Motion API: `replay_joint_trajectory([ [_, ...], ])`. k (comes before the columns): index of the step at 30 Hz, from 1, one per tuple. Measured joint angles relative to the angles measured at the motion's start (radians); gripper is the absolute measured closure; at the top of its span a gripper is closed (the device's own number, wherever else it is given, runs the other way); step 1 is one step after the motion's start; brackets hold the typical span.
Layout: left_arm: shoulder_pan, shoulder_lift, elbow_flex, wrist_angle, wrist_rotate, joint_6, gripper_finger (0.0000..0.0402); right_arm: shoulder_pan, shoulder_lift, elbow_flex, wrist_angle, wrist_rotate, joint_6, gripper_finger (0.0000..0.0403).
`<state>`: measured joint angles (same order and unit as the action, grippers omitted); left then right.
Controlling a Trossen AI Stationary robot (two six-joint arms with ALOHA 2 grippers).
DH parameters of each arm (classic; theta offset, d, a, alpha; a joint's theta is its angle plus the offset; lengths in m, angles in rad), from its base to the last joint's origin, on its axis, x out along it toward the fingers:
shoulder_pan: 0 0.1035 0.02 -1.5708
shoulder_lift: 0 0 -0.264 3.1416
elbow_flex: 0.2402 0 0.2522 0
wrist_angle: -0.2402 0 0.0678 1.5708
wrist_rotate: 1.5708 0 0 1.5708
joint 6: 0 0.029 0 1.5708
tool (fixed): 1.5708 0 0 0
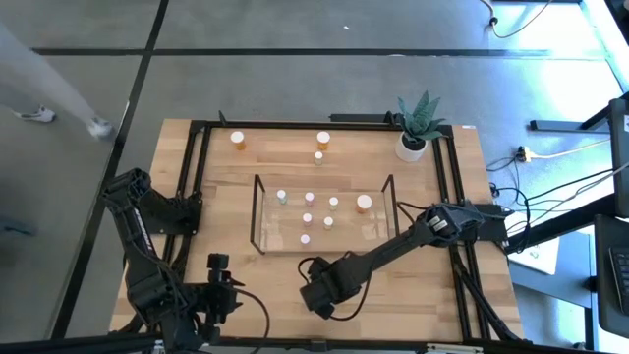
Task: Pick and place medicine bottles onto shelf by color
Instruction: Put the bottom blue pill bottle on the shelf aligned with the other blue pill bottle
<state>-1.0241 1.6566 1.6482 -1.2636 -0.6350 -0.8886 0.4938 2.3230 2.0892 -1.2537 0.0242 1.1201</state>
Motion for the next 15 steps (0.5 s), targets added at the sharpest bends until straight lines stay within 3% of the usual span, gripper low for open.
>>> replay_joint_trajectory([
  [10, 0.0, 0.0, 0.0, 0.0, 0.0, 0.0, 0.0216, -0.001, 0.002, -0.051, 0.028, 0.005, -0.003, 0.0283],
  [15, 0.0, 0.0, 0.0, 0.0, 0.0, 0.0, 0.0216, -0.006, 0.002, -0.076, 0.03, -0.071, -0.003, 0.0283],
])
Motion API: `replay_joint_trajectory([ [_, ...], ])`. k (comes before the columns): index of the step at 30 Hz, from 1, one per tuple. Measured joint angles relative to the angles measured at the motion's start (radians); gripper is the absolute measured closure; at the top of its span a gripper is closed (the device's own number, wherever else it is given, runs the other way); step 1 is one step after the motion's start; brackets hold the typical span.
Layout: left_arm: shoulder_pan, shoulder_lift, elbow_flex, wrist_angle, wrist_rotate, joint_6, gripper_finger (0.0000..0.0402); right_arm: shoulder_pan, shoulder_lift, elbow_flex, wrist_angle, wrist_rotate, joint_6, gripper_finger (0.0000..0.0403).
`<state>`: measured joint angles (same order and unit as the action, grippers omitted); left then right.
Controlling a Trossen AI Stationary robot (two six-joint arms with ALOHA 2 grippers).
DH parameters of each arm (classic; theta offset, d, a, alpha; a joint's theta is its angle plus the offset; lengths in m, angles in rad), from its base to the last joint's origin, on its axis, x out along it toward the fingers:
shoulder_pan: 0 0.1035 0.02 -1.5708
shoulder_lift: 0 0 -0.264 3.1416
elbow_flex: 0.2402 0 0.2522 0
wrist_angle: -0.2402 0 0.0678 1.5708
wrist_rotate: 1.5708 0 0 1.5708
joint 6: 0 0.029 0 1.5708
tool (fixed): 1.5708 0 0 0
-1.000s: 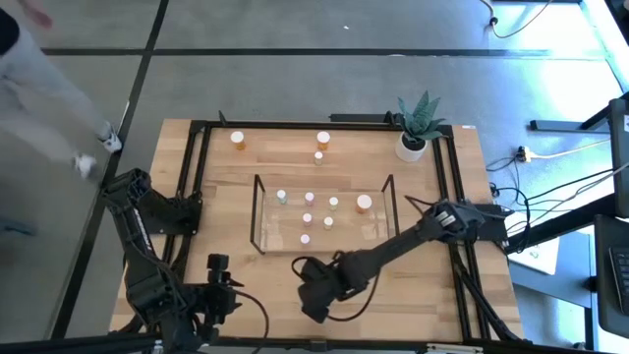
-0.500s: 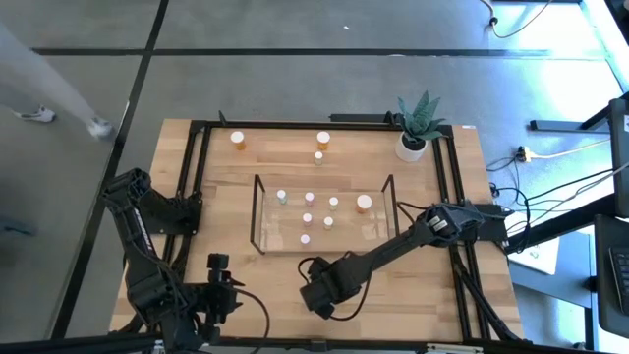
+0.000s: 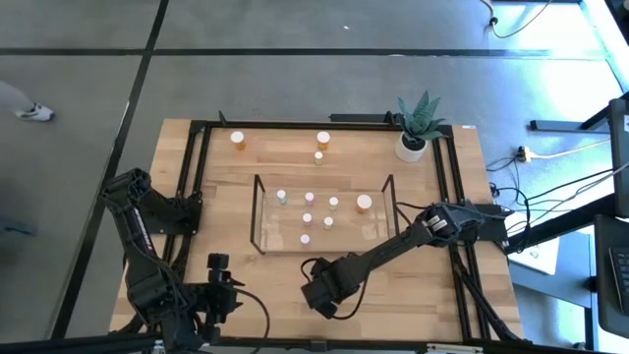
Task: Pick and place medicine bottles onto shelf by color
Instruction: Put the bottom blue pill bottle on the shelf aligned with the other blue pill bottle
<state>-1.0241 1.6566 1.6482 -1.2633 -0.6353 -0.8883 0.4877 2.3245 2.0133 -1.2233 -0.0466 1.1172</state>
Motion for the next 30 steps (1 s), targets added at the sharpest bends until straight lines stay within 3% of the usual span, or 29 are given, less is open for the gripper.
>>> replay_joint_trajectory([
  [12, 0.0, 0.0, 0.0, 0.0, 0.0, 0.0, 0.0216, -0.005, 0.0, -0.001, 0.029, -0.002, -0.08, 0.0279],
  [24, 0.0, 0.0, 0.0, 0.0, 0.0, 0.0, 0.0216, -0.01, 0.0, -0.003, 0.068, 0.003, -0.107, 0.02],
  [30, 0.0, 0.0, 0.0, 0.0, 0.0, 0.0, 0.0216, -0.023, 0.0, -0.003, 0.063, 0.009, -0.119, 0.0181],
])
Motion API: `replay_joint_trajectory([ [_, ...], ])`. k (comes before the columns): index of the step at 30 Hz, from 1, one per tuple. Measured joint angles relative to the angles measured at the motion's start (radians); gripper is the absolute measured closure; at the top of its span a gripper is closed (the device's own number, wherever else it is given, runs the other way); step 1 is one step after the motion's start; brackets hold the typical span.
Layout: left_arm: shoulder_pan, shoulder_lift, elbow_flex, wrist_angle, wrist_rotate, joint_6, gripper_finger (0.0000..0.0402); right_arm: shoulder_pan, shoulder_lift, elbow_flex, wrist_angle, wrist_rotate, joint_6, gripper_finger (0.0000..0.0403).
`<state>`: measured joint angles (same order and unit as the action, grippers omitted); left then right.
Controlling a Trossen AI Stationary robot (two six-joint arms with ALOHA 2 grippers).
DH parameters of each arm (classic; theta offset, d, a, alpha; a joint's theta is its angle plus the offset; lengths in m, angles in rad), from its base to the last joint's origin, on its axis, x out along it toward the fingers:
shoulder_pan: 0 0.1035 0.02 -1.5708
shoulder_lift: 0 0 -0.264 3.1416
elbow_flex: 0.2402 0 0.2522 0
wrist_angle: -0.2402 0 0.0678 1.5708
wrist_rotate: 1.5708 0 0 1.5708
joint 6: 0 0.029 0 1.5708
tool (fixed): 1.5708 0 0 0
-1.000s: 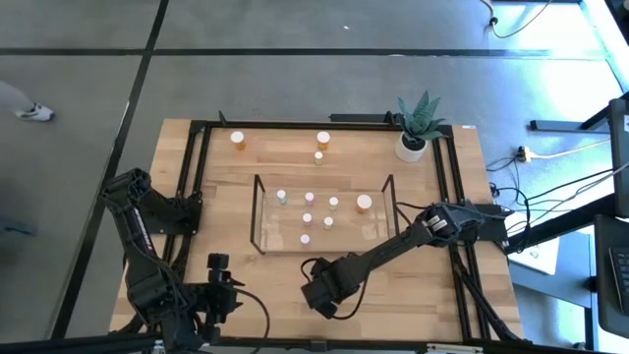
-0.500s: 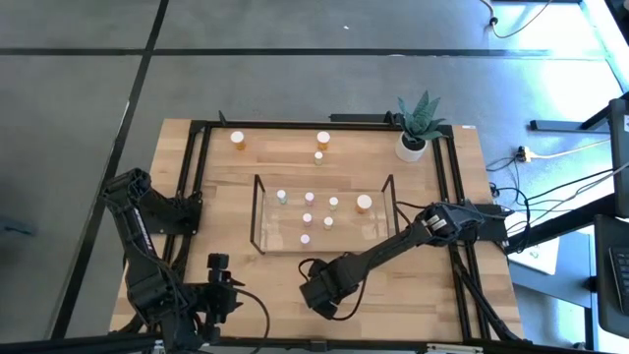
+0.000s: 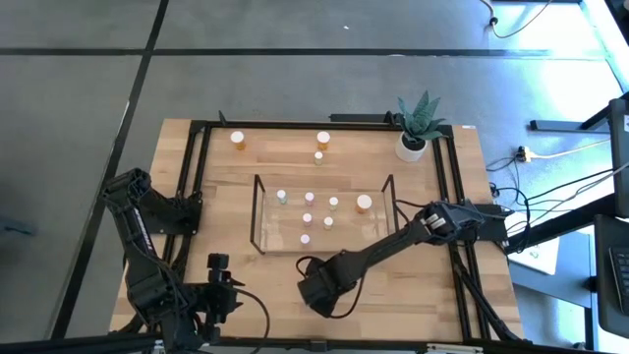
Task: Pick and place medicine bottles onto shelf by color
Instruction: Put the bottom blue pill bottle on the shelf aligned with the other blue pill bottle
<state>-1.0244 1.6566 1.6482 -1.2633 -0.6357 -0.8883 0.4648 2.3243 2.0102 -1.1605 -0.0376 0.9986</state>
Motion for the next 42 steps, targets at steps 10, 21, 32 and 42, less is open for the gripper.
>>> replay_joint_trajectory([
  [10, 0.0, 0.0, 0.0, 0.0, 0.001, 0.0, 0.0216, -0.014, 0.0, 0.03, -0.083, 0.012, -0.015, 0.0181],
  [21, 0.0, 0.002, -0.002, 0.004, 0.0, -0.002, 0.0216, 0.031, -0.002, 0.27, -0.13, 0.13, -0.065, 0.018],
  [32, 0.006, 0.007, -0.181, 0.301, -0.002, 0.122, 0.0216, 0.183, -0.086, 0.344, -0.208, 0.394, -0.007, 0.0184],
  [42, 0.145, 0.007, -0.314, 0.753, 0.099, 0.461, 0.0216, 0.281, -0.149, 0.345, -0.203, 0.541, -0.008, 0.0184],
])
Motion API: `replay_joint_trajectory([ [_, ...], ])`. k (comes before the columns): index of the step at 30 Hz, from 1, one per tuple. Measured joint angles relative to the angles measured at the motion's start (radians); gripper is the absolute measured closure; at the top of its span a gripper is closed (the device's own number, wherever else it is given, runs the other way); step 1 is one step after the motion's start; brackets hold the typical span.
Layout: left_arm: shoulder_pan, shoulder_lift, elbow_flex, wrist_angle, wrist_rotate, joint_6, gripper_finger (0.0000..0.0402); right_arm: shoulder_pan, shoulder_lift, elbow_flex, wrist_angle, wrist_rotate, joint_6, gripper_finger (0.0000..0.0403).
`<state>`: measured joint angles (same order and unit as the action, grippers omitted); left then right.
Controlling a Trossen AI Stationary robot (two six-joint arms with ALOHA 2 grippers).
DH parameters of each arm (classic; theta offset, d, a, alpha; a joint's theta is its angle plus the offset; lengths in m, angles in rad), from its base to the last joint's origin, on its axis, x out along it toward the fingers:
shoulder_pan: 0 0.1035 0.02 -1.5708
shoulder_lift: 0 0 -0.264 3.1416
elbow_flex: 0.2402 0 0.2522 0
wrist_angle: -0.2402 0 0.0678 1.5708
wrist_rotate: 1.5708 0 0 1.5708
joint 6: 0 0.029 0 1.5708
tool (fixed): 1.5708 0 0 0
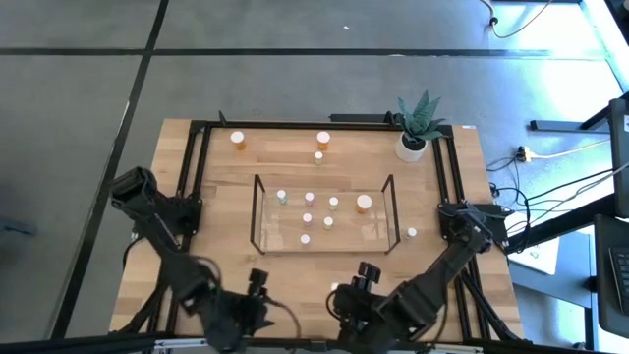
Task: Pick and place medicine bottles onto shelf by color
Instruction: Put the bottom blue pill bottle on the shelf aligned with the other blue pill bottle
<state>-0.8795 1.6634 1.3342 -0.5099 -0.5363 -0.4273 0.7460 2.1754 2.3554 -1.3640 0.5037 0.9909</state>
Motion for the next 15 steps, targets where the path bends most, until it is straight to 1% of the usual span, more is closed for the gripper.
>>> replay_joint_trajectory([
  [7, 0.147, 0.016, -0.063, 0.232, 0.157, 0.205, 0.0216, 0.027, -0.041, -0.002, -0.024, 0.046, -0.002, 0.0184],
  [11, 0.193, 0.088, -0.069, 0.325, 0.175, 0.3, 0.0216, 0.031, -0.07, -0.002, -0.034, 0.082, -0.004, 0.0184],
  [13, 0.212, 0.124, -0.069, 0.38, 0.177, 0.308, 0.0216, 0.031, -0.08, -0.002, -0.038, 0.089, -0.012, 0.0184],
  [15, 0.234, 0.158, -0.069, 0.432, 0.18, 0.307, 0.0216, 0.03, -0.088, -0.002, -0.04, 0.085, -0.058, 0.0184],
])
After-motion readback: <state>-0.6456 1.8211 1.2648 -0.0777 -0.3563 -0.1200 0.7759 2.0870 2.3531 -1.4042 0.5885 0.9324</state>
